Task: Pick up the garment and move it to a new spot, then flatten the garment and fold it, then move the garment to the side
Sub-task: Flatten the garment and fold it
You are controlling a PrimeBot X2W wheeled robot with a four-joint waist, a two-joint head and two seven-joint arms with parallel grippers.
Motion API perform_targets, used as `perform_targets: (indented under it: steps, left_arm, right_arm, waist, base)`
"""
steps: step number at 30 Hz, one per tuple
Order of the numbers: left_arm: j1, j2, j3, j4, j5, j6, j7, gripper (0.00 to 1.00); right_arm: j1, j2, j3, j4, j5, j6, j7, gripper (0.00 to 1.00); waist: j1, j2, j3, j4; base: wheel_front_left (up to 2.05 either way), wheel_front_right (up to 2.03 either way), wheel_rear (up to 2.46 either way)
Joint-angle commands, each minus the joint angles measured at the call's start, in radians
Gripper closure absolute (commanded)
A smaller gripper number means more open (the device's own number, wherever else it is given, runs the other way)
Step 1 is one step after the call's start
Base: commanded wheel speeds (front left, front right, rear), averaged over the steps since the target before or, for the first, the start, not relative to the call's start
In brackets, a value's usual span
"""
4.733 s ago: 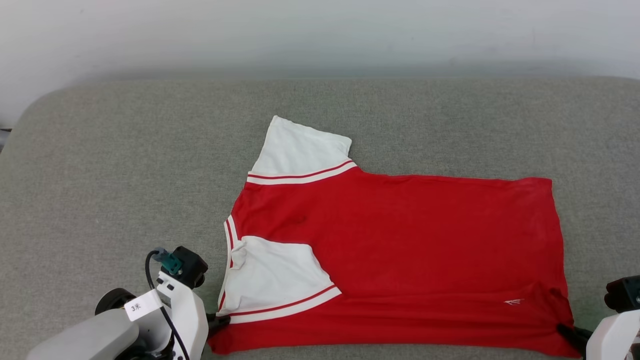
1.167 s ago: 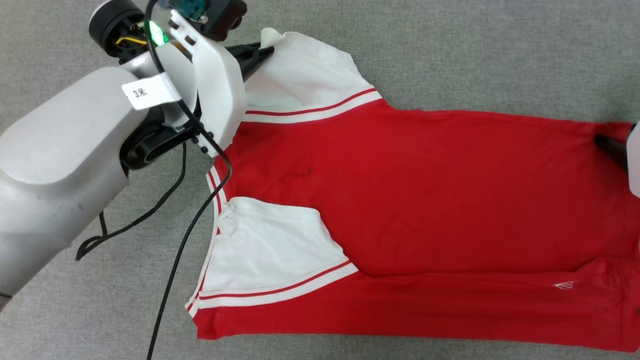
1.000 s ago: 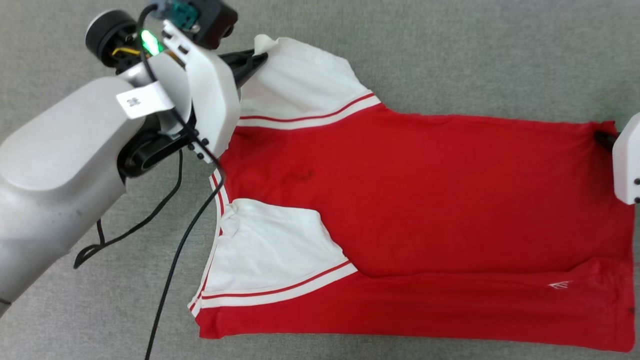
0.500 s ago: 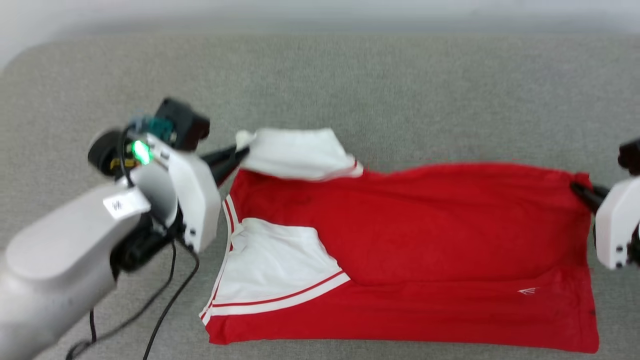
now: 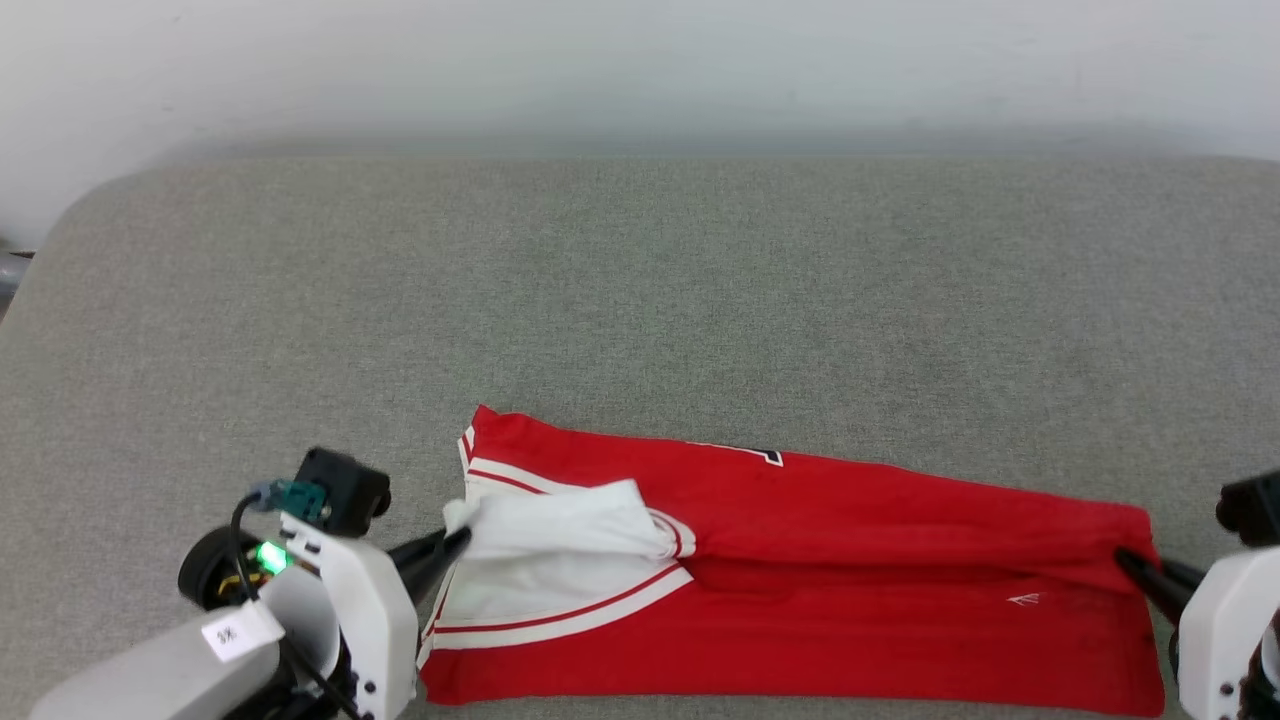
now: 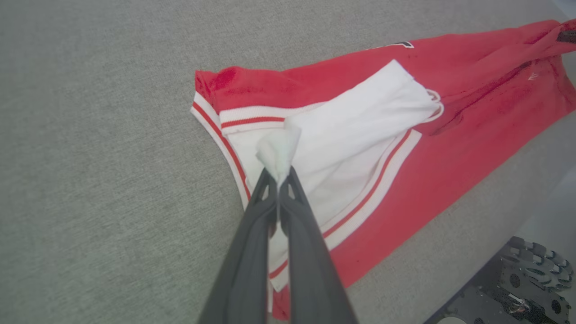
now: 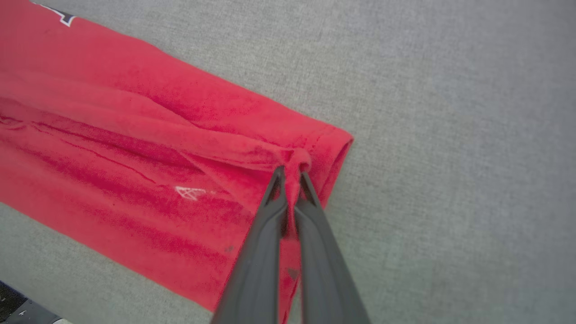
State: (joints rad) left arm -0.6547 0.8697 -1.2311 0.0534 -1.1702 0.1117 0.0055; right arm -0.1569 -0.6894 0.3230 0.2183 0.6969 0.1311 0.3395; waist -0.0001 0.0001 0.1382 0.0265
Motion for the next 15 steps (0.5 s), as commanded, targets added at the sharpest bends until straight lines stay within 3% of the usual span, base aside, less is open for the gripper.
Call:
perform_targets:
  steps: [1,14,15]
  left_arm:
    - [0.027,0.002,-0.005,0.002,-0.007,0.004,-0.007,1.00]
    - [0.144,-0.067,-0.008,0.139,-0.054,-0.014,-0.069,1.00]
    - [0.147,-0.072,0.000,0.147,-0.051,-0.005,-0.088,0.81]
  right_arm:
    - [0.032,0.014,-0.011,-0.009,0.004,-0.001,0.003,1.00]
    - [0.152,0.109,-0.063,0.017,-0.003,-0.001,0.018,1.00]
    - [0.151,0.112,-0.070,0.013,-0.007,-0.001,0.007,1.00]
  waist:
    - [0.0001,-0.0001,-0.001,-0.002]
    - [0.0001,-0.0001,0.011,-0.009]
    - [0.0001,-0.0001,0.008,-0.009]
  base:
    - [0.00,0.00,0.00]
    - [0.00,0.00,0.00]
    - [0.00,0.00,0.00]
